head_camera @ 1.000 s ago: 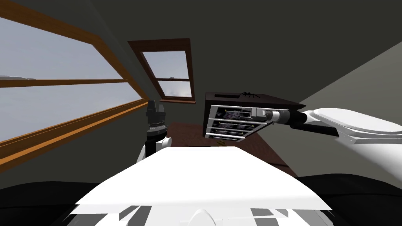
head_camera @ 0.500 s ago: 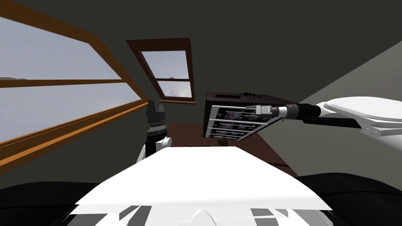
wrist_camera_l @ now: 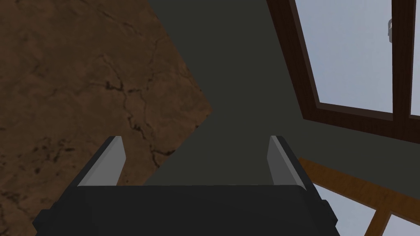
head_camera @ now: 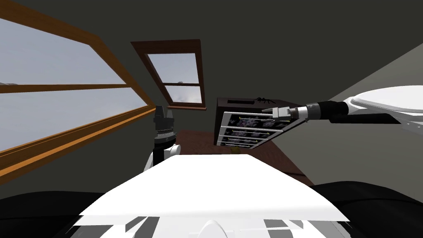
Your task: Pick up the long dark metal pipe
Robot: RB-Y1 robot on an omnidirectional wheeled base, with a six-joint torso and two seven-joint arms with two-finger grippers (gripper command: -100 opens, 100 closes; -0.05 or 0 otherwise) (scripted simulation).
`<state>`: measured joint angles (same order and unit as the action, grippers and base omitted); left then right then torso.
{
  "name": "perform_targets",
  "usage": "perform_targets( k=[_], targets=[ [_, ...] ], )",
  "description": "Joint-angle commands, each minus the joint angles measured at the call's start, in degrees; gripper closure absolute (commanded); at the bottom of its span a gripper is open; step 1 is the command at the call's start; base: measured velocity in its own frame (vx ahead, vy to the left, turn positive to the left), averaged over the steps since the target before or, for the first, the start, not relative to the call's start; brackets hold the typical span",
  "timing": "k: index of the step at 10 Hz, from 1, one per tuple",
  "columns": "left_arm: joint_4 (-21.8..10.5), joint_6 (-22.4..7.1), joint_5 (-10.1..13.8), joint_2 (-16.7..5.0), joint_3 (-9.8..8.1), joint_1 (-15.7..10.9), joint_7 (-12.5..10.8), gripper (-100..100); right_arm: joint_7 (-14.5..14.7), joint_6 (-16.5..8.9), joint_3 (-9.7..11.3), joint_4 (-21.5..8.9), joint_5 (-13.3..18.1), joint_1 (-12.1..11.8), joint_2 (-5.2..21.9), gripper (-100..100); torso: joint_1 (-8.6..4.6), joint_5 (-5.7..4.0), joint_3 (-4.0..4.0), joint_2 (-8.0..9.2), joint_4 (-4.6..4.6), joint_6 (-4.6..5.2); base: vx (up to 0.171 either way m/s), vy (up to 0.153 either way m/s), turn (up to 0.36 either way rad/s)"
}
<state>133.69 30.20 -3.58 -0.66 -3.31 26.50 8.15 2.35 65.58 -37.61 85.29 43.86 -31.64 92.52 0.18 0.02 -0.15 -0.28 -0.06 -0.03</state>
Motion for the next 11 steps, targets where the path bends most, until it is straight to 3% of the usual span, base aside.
perform_targets(
  k=[1,4,6,7,8,11],
  targets=[
    [0.00,0.00,0.00,0.00,0.00,0.00,0.00,0,0.16,0.38,-1.00,-1.43,0.77,-0.87,2.86,-100,0.00,0.00,0.00,0.00,0.00,0.00,0.065,0.038,-0.013],
    [0.00,0.00,0.00,0.00,0.00,0.00,0.00,0,0.80,1.04,-3.88,-6.34,3.13,-4.17,8.93,-100,0.04,0.01,-0.02,-0.01,-0.01,-0.02,0.068,0.044,-0.014],
    [0.00,0.00,0.00,0.00,0.00,0.00,0.00,0,0.80,1.04,-3.88,-6.34,3.13,-4.17,11.10,-100,0.02,0.00,-0.05,-0.06,-0.03,-0.02,0.052,0.026,-0.004],
    [0.00,0.00,0.00,0.00,0.00,0.00,0.00,0,1.10,1.24,-5.17,-8.65,4.17,-5.88,13.53,-100,-0.06,-0.02,0.02,0.05,0.00,-0.01,0.056,0.023,-0.008],
    [0.00,0.00,0.00,0.00,0.00,0.00,0.00,0,1.10,1.24,-5.17,-8.65,4.17,-5.88,14.57,-100,-0.05,-0.03,0.01,0.02,0.00,0.00,0.059,0.026,-0.014],
    [0.00,0.00,0.00,0.00,0.00,0.00,0.00,0,1.64,1.43,-7.41,-12.90,5.96,-9.34,19.81,-100,0.00,-0.01,-0.07,-0.08,-0.04,-0.02,0.083,0.039,-0.006]
  ],
)
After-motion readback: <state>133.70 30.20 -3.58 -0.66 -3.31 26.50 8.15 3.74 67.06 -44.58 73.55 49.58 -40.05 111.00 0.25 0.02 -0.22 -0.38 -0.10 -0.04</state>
